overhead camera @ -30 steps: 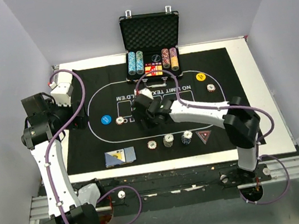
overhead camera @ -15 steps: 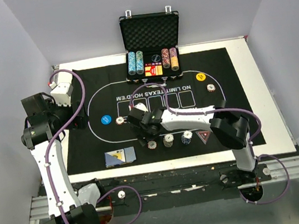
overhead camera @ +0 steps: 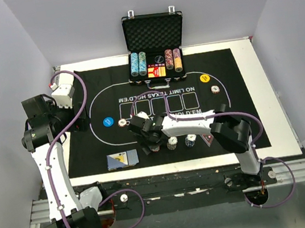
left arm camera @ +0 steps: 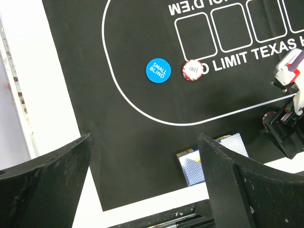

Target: Distribute texas hold em gaming equipment

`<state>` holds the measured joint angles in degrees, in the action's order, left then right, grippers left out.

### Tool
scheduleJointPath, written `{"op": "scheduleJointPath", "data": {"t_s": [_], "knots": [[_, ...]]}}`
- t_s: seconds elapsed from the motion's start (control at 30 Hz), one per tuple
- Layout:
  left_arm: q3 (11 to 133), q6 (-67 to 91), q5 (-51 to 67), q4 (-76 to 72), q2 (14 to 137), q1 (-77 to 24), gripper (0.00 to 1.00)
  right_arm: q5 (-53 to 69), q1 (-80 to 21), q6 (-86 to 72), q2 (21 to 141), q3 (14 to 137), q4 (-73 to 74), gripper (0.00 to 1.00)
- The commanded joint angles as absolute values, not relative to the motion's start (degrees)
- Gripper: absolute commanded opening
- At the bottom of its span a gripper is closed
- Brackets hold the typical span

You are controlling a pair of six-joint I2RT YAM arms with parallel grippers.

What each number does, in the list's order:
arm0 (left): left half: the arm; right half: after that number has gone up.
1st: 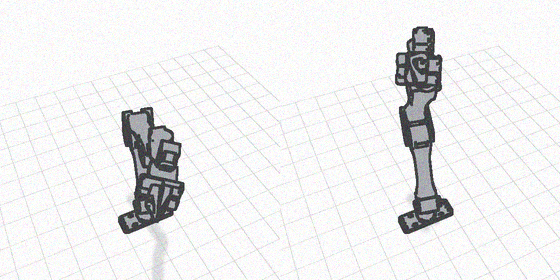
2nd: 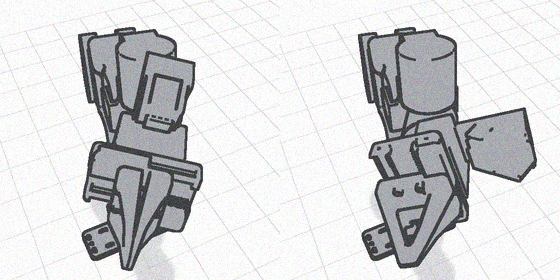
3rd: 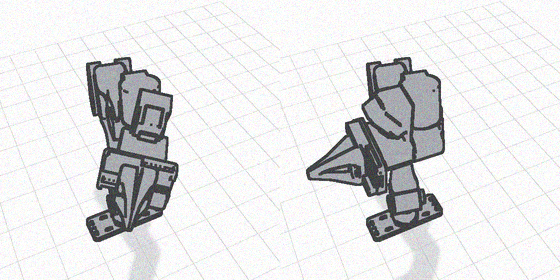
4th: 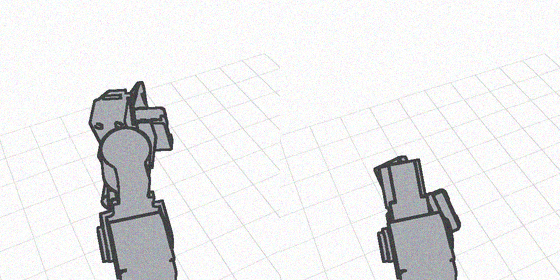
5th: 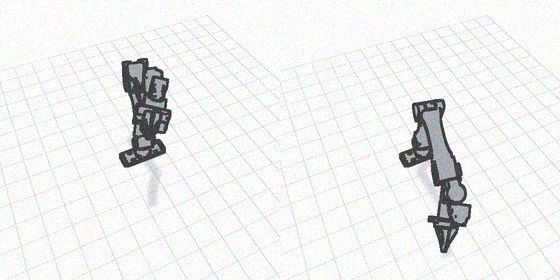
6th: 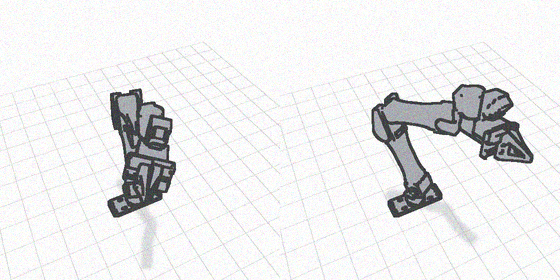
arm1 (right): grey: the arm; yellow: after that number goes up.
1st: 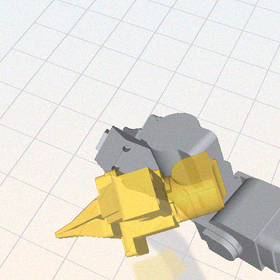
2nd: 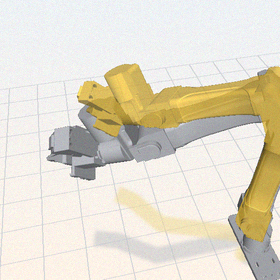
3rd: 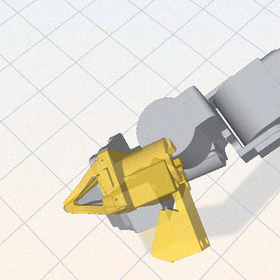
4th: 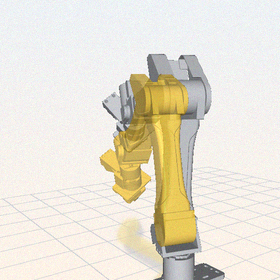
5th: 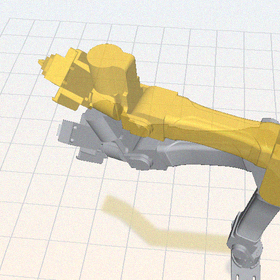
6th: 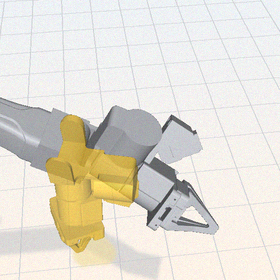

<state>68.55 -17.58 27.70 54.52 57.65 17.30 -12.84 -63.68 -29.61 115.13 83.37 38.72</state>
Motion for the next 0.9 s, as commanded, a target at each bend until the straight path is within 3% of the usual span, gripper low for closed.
{"op": "scheduleJointPath", "data": {"t_s": [0.0,0.53,0.87], "knots": [[69.5,-17.5,28.4,54.5,57.0,17.7,0.99,-10.7,-64.1,-30.1,117.5,83.3,40.2,0.77],[69.1,-18.0,27.7,53.9,57.0,17.7,0.99,-11.1,-63.3,-28.7,120.1,86.8,42.3,0.48],[69.0,-18.7,26.7,54.0,56.6,17.7,0.99,-11.6,-53.4,-25.7,118.6,85.0,40.6,0.41]]}}
